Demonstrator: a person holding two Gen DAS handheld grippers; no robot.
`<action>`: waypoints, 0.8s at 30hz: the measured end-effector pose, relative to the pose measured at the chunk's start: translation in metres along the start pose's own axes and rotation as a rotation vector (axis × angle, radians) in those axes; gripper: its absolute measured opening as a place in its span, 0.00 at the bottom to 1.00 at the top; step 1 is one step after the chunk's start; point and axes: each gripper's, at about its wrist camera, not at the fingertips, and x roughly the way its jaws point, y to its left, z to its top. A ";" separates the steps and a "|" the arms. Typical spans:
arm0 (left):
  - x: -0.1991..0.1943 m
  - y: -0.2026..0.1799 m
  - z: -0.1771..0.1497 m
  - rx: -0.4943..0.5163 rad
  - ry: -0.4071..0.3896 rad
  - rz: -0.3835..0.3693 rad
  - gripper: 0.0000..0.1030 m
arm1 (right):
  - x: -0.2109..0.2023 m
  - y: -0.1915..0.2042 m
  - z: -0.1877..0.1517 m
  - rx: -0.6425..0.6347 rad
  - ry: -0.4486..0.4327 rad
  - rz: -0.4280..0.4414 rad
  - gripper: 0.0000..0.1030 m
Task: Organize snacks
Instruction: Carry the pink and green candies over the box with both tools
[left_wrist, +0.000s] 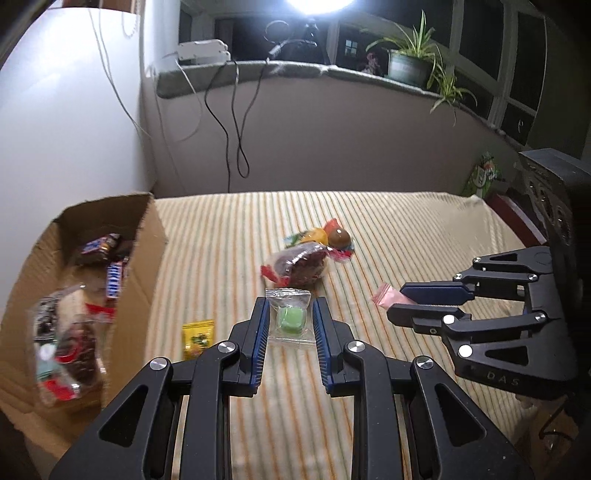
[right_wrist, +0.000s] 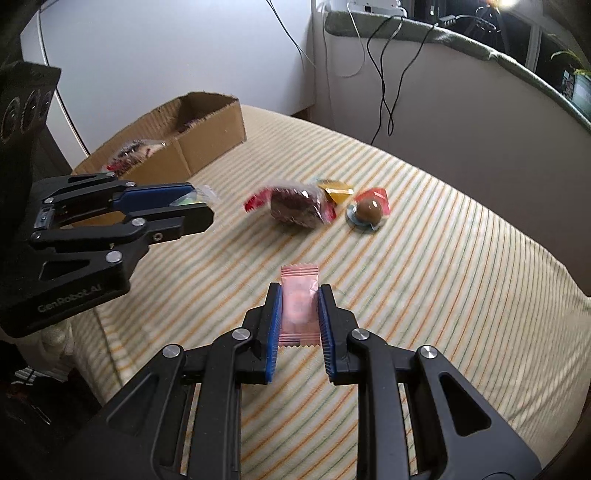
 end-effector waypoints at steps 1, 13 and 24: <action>-0.003 0.002 -0.001 -0.002 -0.007 0.003 0.22 | -0.001 0.002 0.002 -0.002 -0.004 0.001 0.19; -0.044 0.039 0.000 -0.043 -0.082 0.054 0.22 | 0.003 0.040 0.046 -0.042 -0.049 0.027 0.19; -0.065 0.085 -0.003 -0.098 -0.122 0.115 0.22 | 0.018 0.076 0.089 -0.089 -0.080 0.069 0.19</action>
